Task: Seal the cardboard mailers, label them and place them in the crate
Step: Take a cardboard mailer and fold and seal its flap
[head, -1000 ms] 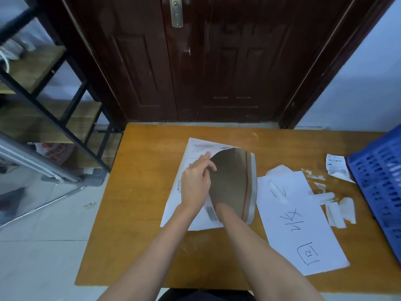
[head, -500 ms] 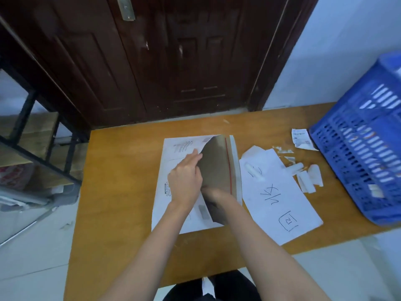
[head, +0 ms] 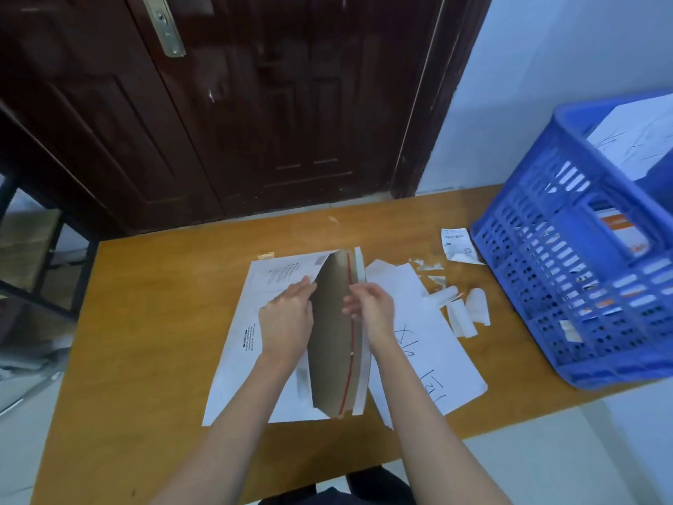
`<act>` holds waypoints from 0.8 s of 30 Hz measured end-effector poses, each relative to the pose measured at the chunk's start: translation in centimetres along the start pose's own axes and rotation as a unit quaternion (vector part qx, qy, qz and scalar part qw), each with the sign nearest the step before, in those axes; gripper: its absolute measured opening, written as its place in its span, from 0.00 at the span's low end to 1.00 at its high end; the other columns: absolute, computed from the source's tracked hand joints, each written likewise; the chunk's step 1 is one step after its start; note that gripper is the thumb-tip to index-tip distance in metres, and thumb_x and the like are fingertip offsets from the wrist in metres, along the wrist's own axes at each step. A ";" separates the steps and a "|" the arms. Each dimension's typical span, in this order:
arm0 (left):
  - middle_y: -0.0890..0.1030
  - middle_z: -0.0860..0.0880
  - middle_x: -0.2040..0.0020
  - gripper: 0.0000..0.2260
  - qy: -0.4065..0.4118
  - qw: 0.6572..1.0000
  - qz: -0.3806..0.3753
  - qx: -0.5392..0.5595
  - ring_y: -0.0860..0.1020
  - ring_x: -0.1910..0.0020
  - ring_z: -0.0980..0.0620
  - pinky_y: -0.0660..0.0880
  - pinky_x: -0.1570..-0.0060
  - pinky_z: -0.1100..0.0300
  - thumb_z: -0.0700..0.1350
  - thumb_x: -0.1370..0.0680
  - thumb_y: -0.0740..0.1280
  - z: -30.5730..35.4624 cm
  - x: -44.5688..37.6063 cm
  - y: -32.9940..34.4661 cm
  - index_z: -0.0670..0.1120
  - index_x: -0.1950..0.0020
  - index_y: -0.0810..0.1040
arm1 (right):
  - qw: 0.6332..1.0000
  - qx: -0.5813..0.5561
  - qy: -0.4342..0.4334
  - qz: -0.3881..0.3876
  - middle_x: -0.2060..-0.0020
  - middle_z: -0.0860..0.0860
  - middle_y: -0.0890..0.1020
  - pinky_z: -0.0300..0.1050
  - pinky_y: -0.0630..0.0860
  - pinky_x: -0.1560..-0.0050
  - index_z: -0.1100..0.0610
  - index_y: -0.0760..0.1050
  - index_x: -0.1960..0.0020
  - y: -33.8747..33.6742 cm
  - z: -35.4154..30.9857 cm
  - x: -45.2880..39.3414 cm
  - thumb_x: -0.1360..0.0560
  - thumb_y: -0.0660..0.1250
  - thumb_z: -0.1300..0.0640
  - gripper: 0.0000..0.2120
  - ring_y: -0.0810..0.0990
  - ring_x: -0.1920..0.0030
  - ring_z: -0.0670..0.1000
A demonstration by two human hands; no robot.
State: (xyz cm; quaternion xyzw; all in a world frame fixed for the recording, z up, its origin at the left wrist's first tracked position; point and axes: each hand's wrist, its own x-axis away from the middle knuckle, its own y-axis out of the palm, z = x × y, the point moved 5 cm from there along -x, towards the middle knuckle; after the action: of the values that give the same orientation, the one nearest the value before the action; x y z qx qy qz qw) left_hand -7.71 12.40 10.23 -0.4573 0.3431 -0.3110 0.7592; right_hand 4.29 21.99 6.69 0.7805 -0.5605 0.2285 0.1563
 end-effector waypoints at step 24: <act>0.85 0.48 0.49 0.20 0.013 0.998 -0.045 -0.045 0.84 0.56 0.48 0.79 0.72 0.56 0.35 0.41 0.80 7.9 1.8 6.1 0.48 0.51 0.85 | 0.789 0.574 0.078 0.207 0.36 0.52 0.68 0.47 0.63 0.39 0.55 0.52 0.28 -15.6 6.1 -2.1 0.32 0.73 0.42 0.43 0.66 0.37 0.54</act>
State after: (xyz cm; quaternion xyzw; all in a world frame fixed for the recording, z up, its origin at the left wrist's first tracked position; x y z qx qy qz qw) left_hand 0.62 17.14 7.04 -0.5023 0.3457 -0.3351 0.7182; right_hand 19.59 25.62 0.57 0.5714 -0.4603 0.5949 -0.3281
